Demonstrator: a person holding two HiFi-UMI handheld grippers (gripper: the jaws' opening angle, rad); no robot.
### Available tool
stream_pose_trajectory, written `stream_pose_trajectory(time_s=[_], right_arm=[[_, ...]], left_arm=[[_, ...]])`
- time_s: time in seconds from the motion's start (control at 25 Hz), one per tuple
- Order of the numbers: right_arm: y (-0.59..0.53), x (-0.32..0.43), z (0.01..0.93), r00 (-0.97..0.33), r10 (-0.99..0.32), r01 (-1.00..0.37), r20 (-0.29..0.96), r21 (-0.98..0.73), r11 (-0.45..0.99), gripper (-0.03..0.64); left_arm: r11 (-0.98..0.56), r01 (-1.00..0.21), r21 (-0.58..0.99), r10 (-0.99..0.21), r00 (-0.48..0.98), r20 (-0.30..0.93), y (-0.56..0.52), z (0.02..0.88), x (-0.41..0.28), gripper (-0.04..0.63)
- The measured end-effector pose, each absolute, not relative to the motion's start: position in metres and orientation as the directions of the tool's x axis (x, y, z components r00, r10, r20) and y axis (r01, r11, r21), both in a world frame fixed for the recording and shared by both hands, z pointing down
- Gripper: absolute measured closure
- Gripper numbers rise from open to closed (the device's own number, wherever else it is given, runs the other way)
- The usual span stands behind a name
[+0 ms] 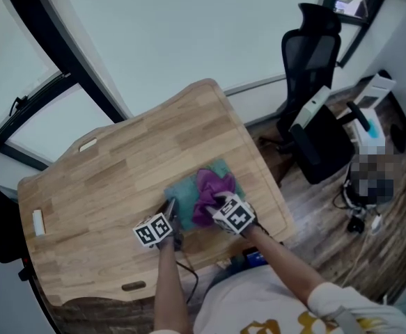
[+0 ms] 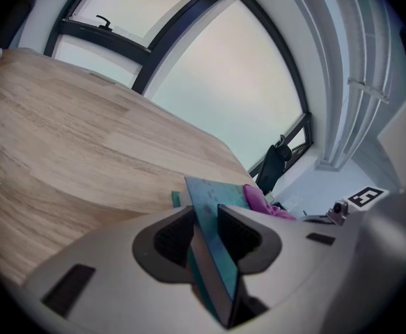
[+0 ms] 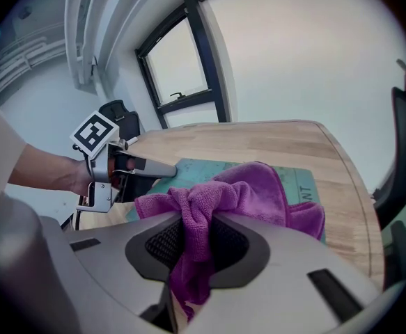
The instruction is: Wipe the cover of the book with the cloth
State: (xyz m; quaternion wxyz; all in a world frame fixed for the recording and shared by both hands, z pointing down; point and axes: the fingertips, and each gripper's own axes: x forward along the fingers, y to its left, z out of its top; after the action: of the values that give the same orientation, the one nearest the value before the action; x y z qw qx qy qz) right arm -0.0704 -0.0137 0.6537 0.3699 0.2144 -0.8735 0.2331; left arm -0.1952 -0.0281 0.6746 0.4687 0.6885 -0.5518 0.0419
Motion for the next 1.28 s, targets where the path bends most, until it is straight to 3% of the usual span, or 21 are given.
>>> stream_pose_trajectory(time_s=[0.4, 1.28], right_arm=[[-0.031, -0.058, 0.651, -0.67, -0.147, -0.493, 0.728, -0.287, 0.821, 0.541], [-0.075, -0.027, 0.652, -0.675, -0.177, -0.511, 0.717, -0.28, 0.813, 0.541]], left_arm=[[0.124, -0.706, 0.698, -0.731, 0.41, 0.545, -0.03, 0.678, -0.196, 0.486], [0.158, -0.72, 0.676, -0.761, 0.347, 0.548, -0.028, 0.678, -0.194, 0.486]])
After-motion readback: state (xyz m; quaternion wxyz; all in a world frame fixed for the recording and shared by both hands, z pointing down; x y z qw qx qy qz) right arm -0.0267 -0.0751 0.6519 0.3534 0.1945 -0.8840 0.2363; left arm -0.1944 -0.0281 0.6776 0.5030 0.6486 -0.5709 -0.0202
